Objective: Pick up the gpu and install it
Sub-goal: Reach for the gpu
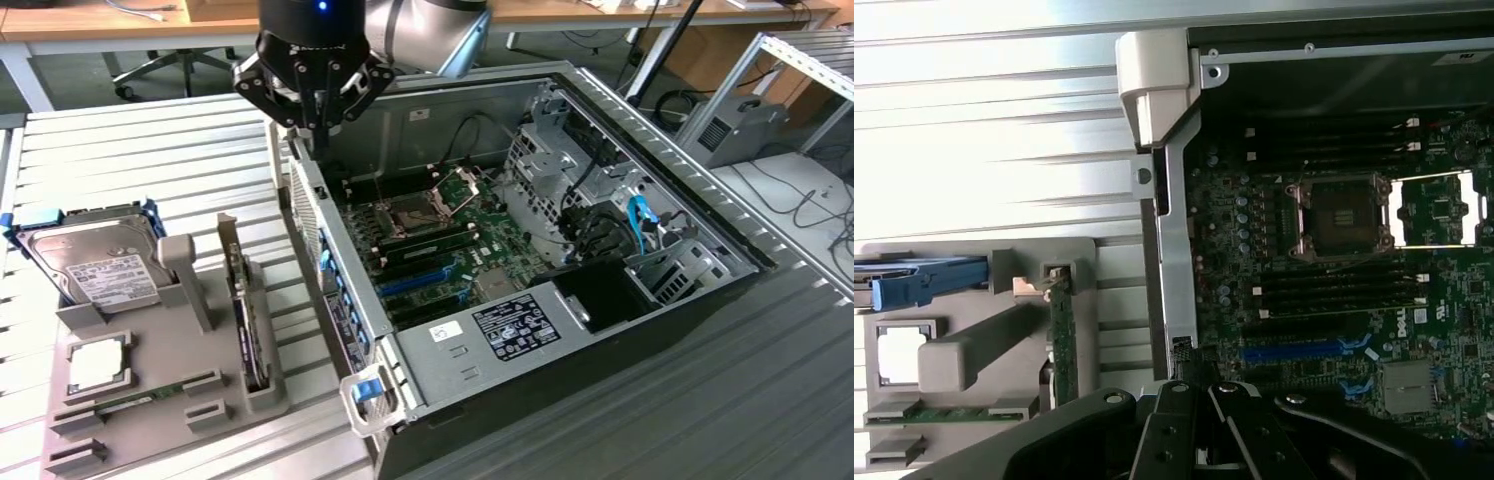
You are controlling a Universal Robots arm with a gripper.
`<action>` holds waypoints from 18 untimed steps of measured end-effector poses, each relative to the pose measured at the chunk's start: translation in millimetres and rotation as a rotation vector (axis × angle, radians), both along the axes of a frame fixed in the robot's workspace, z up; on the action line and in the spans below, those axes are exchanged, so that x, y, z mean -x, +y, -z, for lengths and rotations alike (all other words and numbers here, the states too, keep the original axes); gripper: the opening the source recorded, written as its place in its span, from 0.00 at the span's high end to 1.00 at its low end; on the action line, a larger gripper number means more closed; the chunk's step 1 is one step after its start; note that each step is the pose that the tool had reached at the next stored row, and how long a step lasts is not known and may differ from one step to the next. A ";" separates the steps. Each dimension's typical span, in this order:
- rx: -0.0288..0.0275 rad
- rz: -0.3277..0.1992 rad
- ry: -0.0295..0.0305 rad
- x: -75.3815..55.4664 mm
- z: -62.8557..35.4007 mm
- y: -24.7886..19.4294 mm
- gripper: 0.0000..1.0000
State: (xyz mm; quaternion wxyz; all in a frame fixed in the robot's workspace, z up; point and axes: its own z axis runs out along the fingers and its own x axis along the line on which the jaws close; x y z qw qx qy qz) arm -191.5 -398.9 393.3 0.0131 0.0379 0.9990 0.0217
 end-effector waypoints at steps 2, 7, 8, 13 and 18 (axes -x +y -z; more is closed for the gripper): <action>0.0000 0.000 0.0000 1.7 0.0 0.0 0.89; 0.0001 0.000 0.0001 7.2 0.0 0.0 0.89; 0.0000 0.000 0.0000 8.2 0.0 0.0 0.89; 0.0001 0.000 0.0001 13.0 -0.1 0.0 0.89; 0.0001 0.000 0.0001 18.3 0.0 0.0 0.89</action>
